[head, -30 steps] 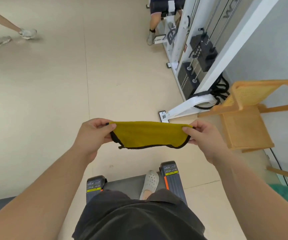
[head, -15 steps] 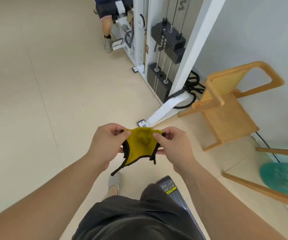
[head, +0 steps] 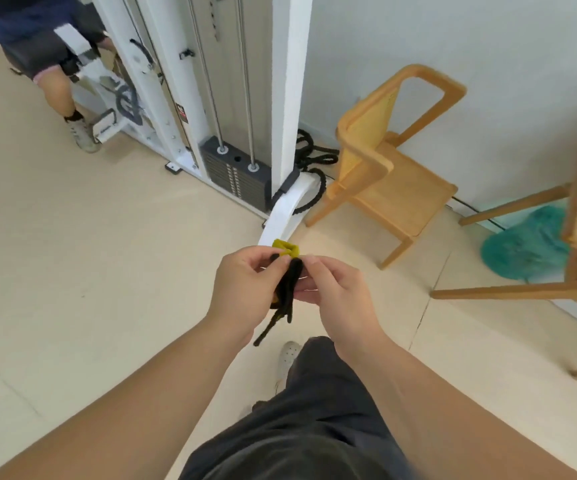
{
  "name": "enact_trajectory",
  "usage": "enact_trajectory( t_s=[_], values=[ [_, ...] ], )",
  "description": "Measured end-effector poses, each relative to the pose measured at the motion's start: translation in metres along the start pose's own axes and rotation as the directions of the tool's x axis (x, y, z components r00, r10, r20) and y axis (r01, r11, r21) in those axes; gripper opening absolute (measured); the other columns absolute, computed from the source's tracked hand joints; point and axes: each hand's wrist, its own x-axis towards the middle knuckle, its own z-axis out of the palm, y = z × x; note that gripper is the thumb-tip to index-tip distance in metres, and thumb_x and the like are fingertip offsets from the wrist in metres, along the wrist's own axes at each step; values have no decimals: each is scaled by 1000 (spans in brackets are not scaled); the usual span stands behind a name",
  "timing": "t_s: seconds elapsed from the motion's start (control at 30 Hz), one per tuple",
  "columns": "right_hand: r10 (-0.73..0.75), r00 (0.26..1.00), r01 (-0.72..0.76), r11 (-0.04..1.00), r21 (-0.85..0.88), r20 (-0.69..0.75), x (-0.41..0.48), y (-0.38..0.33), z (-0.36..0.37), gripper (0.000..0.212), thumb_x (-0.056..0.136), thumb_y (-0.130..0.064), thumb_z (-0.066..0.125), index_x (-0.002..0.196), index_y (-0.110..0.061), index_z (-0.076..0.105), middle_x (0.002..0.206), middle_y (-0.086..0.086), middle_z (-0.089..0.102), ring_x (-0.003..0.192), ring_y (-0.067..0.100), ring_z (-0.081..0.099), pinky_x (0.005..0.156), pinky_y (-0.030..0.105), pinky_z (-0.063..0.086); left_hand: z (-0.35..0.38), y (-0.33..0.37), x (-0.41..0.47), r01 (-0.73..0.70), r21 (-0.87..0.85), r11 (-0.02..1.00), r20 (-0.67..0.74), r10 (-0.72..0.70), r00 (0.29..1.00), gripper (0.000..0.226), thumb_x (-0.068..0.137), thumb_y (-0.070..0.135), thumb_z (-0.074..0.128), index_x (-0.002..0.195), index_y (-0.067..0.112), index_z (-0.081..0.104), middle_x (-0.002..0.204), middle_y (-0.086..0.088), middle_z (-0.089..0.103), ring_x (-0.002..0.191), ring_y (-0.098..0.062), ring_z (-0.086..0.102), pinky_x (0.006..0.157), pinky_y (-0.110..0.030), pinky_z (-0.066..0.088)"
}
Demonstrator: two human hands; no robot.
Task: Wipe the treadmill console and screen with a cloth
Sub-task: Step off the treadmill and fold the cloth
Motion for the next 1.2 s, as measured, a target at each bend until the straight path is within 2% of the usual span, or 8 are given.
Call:
enact_trajectory(
  t_s=[0.27,0.4,0.47,0.57,0.63,0.87,1.03,1.2],
  values=[
    [6,973,28,989,145,-232,54,-19,-88,29,105,-21,55,93,-25,81,88,4,80,89,18,75,86,37,60,101,47,69,-72,141,987,315,24,949,14,85,10,77,92,22,78,82,-5,77,81,-27,75,73,-38,64],
    [-5,863,46,997,69,-506,86,-16,-161,13,94,-17,70,97,-28,76,86,-3,75,79,11,68,80,35,58,164,80,103,-94,210,973,481,-19,877,11,91,10,71,92,20,76,85,-7,77,85,-28,74,75,-40,61],
    [46,872,9,994,110,-487,106,-10,-201,35,84,-28,81,117,-27,70,104,-2,72,91,12,67,86,34,54,194,94,120,-130,230,965,602,-36,797,11,93,10,67,94,17,76,82,-4,77,81,-22,74,77,-39,61],
    [102,969,-31,954,298,-227,130,-3,-250,64,79,-38,80,134,-12,61,122,6,70,113,22,64,103,42,48,236,111,147,-115,204,972,714,-68,697,14,97,6,61,97,10,74,77,-1,72,74,-13,69,75,-31,59],
    [109,979,-41,934,356,-171,140,-3,-273,54,85,-31,74,132,-8,62,126,13,70,116,27,64,105,45,49,266,119,164,-82,183,980,755,-87,650,17,98,5,57,97,10,74,78,-2,71,75,-14,68,73,-30,60],
    [233,855,-33,916,400,-463,174,-20,-339,24,97,-30,68,117,-17,73,116,6,75,113,28,69,95,50,60,376,129,229,-41,267,963,736,-176,654,16,98,16,59,92,15,74,82,-5,68,80,-22,64,72,-41,54],
    [363,718,-95,897,433,-594,201,-42,-396,28,92,-28,76,116,-15,72,113,7,76,106,26,73,81,37,64,471,142,264,-87,347,934,778,-235,582,15,99,20,57,97,14,71,86,-8,67,81,-25,64,70,-41,57],
    [412,665,-102,876,471,-623,214,-47,-448,39,87,-19,82,123,-19,68,117,6,75,110,25,70,93,45,61,544,165,277,-160,383,910,835,-267,481,17,102,23,54,104,14,68,88,-7,66,82,-24,66,71,-42,62]
  ],
)
